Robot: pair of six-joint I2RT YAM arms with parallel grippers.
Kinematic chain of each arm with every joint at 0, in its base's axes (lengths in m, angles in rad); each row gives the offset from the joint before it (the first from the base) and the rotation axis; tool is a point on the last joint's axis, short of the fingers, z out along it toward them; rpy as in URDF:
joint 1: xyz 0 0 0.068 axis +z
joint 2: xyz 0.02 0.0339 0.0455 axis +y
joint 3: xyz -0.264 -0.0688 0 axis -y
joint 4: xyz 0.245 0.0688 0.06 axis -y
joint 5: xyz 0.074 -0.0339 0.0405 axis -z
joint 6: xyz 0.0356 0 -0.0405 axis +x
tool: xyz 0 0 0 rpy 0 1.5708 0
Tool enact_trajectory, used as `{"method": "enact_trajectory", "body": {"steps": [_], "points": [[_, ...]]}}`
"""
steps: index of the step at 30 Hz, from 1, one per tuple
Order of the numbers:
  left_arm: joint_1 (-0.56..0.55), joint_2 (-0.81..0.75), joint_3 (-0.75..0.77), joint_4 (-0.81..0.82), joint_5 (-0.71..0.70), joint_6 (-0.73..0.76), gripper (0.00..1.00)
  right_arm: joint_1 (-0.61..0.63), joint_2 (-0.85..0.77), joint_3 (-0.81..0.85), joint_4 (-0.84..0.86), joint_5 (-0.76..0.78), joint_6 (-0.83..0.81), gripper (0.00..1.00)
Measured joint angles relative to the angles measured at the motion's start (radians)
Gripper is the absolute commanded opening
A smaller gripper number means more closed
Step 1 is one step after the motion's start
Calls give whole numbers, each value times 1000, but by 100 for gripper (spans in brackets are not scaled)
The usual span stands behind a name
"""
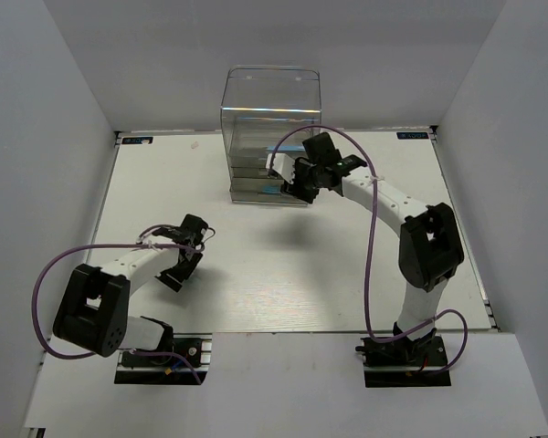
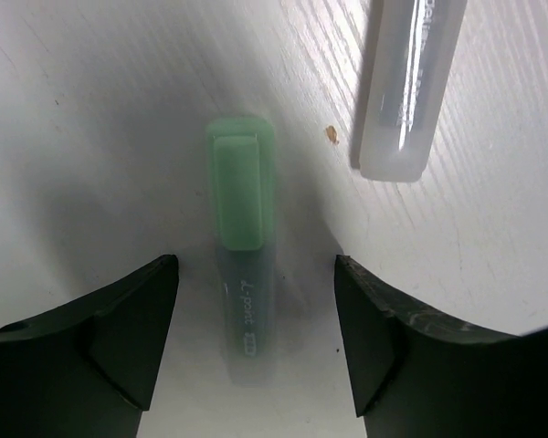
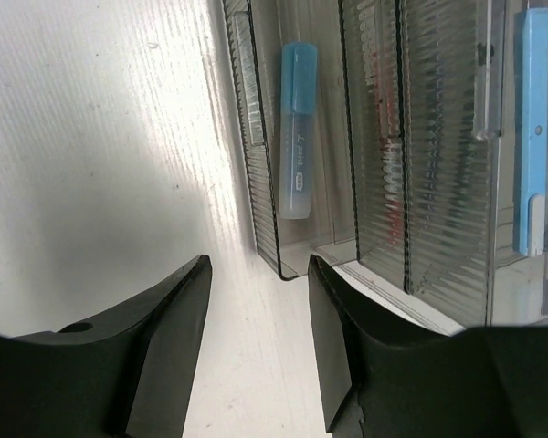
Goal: Sort the stationery into containers
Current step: Pick up the pen from the center of the board.
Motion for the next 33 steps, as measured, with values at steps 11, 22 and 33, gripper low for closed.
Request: {"method": "enact_trajectory", "body": {"steps": [11, 22, 33], "points": [[67, -4, -6, 51, 30, 71, 11, -15, -45, -43, -2, -35, 29, 53], [51, -107, -27, 149, 217, 146, 0, -46, -127, -141, 14, -91, 51, 90], [8, -19, 201, 453, 417, 196, 0, -79, -194, -217, 71, -196, 116, 66]]}}
